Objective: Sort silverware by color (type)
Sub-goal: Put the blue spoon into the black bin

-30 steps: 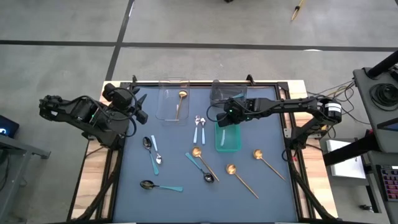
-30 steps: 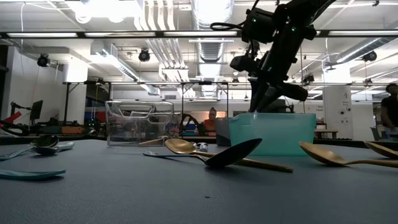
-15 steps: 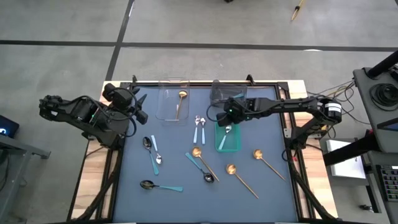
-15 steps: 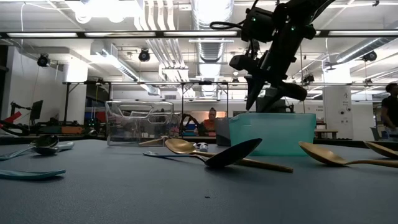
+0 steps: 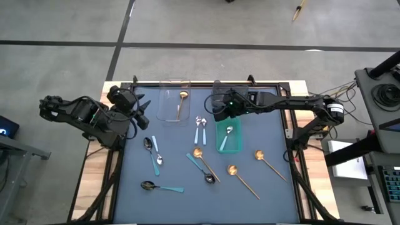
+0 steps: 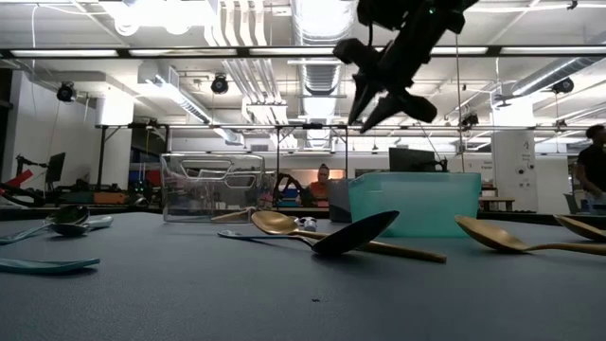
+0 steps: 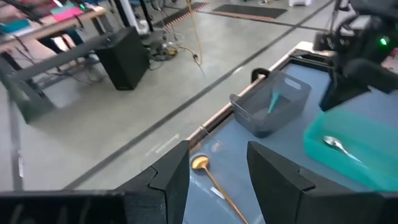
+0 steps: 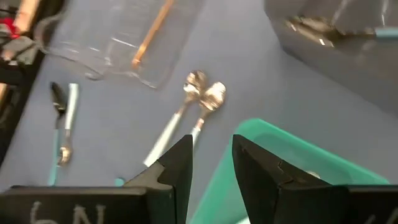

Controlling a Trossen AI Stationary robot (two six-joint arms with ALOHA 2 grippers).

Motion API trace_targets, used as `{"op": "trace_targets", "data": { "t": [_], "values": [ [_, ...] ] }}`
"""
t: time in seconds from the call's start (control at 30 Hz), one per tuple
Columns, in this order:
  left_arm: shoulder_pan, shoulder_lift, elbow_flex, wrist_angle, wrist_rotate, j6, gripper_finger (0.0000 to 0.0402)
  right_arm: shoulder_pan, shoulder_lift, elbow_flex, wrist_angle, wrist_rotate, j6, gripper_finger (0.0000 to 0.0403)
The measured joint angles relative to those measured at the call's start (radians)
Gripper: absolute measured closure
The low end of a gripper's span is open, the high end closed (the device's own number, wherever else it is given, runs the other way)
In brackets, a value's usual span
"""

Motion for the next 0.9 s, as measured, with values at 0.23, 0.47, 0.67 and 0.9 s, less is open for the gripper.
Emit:
{"op": "trace_targets", "data": {
  "t": [0.23,0.47,0.67,0.9],
  "values": [
    [0.016,0.015,0.0,0.002,0.06,-0.104,0.0259,-0.003,0.0,0.1,-0.091,0.002,-0.107,0.03],
    [0.019,0.079,0.0,0.003,0.118,-0.282,0.0259,-0.003,0.0,0.204,-0.212,0.018,-0.239,0.03],
    [0.019,0.156,0.0,0.003,0.272,-0.417,0.0259,-0.003,-0.001,0.267,-0.266,0.027,-0.346,0.03],
    [0.019,0.256,0.0,-0.011,0.522,-0.562,0.0259,-0.003,-0.002,0.289,-0.284,0.027,-0.432,0.03]
  ]
}}
